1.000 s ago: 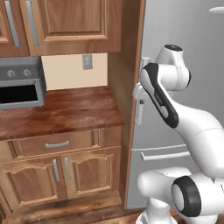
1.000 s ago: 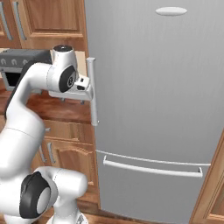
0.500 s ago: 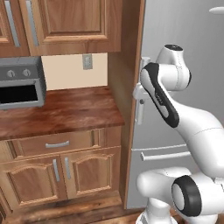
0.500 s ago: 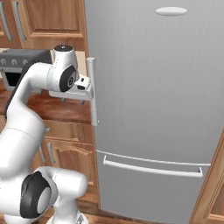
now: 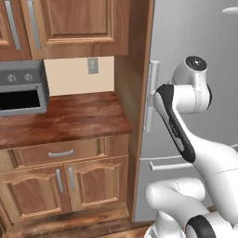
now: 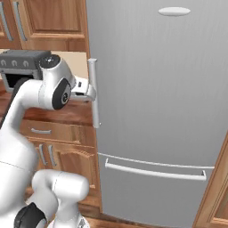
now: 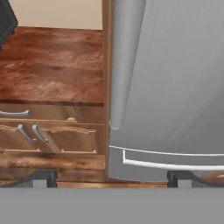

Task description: Open the fridge, remove the pear, mushroom, and fish, and place them on any counter.

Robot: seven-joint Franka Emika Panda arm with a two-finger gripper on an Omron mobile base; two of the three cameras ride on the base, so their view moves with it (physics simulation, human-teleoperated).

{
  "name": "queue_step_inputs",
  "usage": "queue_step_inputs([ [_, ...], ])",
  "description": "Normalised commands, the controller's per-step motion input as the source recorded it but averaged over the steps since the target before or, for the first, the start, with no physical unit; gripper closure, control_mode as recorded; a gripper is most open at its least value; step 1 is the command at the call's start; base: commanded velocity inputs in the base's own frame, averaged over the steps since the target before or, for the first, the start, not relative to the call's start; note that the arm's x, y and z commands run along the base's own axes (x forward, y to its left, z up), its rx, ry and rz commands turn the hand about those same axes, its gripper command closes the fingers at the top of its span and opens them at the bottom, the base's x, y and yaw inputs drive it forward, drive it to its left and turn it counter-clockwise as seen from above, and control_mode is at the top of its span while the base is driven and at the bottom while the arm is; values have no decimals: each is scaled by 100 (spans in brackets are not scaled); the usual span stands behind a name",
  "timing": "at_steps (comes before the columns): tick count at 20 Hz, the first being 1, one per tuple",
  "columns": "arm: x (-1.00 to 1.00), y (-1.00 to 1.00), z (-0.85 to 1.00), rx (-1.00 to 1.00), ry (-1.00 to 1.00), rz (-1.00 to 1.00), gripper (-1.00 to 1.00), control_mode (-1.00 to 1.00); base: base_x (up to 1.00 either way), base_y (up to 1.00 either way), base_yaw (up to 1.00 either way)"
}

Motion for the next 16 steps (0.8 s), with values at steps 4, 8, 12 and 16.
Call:
queue_step_inputs([
  [4,18,-4,0,-1,-21,-3,-100,-100,0,0,0],
  [8,26,0,0,0,-5,-3,-100,-100,0,0,0],
  [12,39,0,0,1,0,-7,-100,-100,0,0,0],
  [16,39,-3,0,0,0,-3,-100,-100,0,0,0],
])
